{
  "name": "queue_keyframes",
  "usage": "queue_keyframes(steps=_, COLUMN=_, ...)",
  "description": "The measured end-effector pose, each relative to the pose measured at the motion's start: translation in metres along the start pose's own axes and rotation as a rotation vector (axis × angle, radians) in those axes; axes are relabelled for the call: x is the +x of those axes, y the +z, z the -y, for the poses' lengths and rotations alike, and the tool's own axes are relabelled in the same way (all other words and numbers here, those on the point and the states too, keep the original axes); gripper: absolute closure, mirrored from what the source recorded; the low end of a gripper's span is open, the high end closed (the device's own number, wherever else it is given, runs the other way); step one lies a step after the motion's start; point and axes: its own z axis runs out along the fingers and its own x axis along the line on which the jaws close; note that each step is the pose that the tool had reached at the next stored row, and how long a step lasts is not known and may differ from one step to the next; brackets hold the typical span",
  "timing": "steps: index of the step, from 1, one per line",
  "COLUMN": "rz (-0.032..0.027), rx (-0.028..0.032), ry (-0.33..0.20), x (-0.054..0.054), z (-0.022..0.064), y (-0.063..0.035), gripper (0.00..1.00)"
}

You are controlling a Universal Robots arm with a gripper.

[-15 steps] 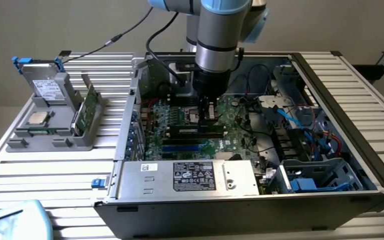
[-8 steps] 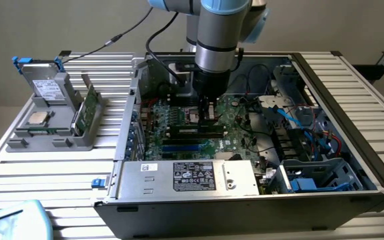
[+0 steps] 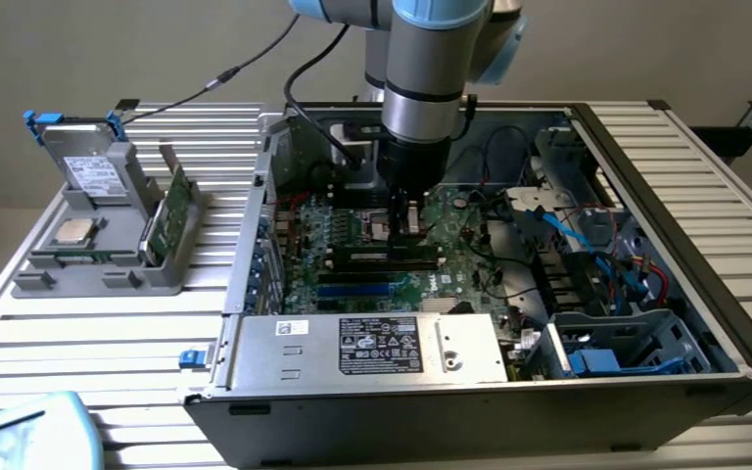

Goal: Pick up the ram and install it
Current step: 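Pick up the ram and move it above insertion slot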

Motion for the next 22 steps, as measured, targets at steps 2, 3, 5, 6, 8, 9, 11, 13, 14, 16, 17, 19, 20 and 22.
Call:
queue_keyframes(steps=2, rz=0.0001, rx=-0.0001, ry=0.001, x=0.0000, z=0.0000, y=0.0000, gripper=0.86)
queue_keyframes(steps=3, rz=0.0002, rx=-0.0002, ry=0.002, x=0.0000, z=-0.0001, y=0.0000, gripper=0.86)
queue_keyframes(steps=5, rz=0.0003, rx=0.0001, ry=0.003, x=0.0001, z=-0.0003, y=0.0003, gripper=0.86)
queue_keyframes(steps=6, rz=0.0002, rx=0.0003, ry=0.003, x=0.0001, z=-0.0005, y=0.0004, gripper=0.86)
queue_keyframes(steps=8, rz=0.0001, rx=0.0008, ry=0.003, x=0.0002, z=-0.0006, y=0.0008, gripper=0.86)
queue_keyframes(steps=9, rz=0.0000, rx=0.0009, ry=0.003, x=0.0002, z=-0.0006, y=0.0009, gripper=0.86)
queue_keyframes(steps=11, rz=0.0001, rx=0.0012, ry=0.002, x=0.0003, z=-0.0006, y=0.0012, gripper=0.86)
queue_keyframes(steps=13, rz=0.0001, rx=0.0014, ry=0.003, x=0.0004, z=-0.0006, y=0.0015, gripper=0.86)
queue_keyframes(steps=14, rz=0.0001, rx=0.0015, ry=0.003, x=0.0004, z=-0.0006, y=0.0016, gripper=0.86)
queue_keyframes(steps=16, rz=0.0001, rx=0.0016, ry=0.003, x=0.0005, z=-0.0006, y=0.0019, gripper=0.86)
queue_keyframes(steps=17, rz=0.0000, rx=0.0016, ry=0.003, x=0.0005, z=-0.0006, y=0.0019, gripper=0.86)
queue_keyframes(steps=19, rz=0.0000, rx=0.0017, ry=0.003, x=0.0005, z=-0.0006, y=0.0020, gripper=0.86)
queue_keyframes(steps=20, rz=0.0010, rx=0.0018, ry=0.003, x=0.0005, z=-0.0005, y=0.0020, gripper=0.86)
queue_keyframes(steps=22, rz=0.0017, rx=0.0018, ry=0.003, x=-0.0001, z=-0.0005, y=0.0020, gripper=0.86)
